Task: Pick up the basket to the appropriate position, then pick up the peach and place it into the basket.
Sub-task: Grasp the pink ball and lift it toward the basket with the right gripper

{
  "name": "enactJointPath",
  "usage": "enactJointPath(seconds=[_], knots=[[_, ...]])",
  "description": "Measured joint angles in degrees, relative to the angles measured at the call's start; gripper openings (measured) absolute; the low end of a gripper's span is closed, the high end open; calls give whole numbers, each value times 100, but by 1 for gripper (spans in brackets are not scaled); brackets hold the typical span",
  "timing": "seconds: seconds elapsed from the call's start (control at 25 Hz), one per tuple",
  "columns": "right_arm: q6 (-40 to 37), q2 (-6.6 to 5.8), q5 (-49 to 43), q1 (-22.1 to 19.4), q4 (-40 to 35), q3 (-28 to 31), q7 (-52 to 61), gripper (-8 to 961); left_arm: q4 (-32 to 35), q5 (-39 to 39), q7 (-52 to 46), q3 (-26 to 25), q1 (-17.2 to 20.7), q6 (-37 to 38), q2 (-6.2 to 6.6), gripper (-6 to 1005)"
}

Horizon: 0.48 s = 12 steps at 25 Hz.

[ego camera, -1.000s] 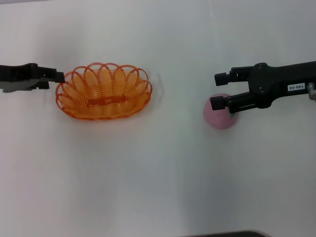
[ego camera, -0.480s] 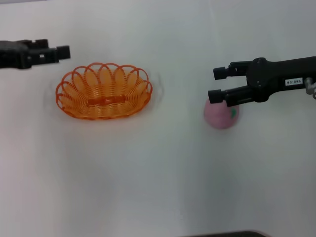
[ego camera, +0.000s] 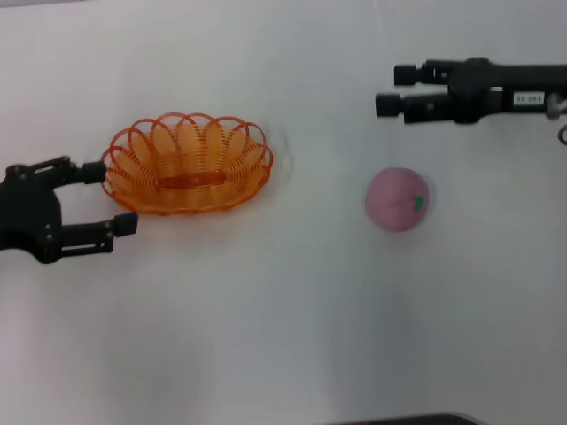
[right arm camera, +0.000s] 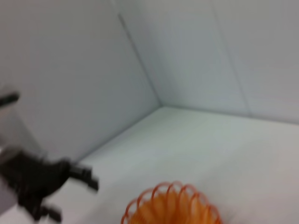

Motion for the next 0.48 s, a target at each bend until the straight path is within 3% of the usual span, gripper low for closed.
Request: enactJointPath(seconds=[0.2, 0.48], knots=[[-7, -58, 35, 320, -188, -28, 691, 898, -45, 37, 49, -37, 117, -9, -6, 856], [-471, -104, -242, 706, -2087, -1051, 2158, 893, -97, 46, 11, -39, 143, 117, -9, 854]])
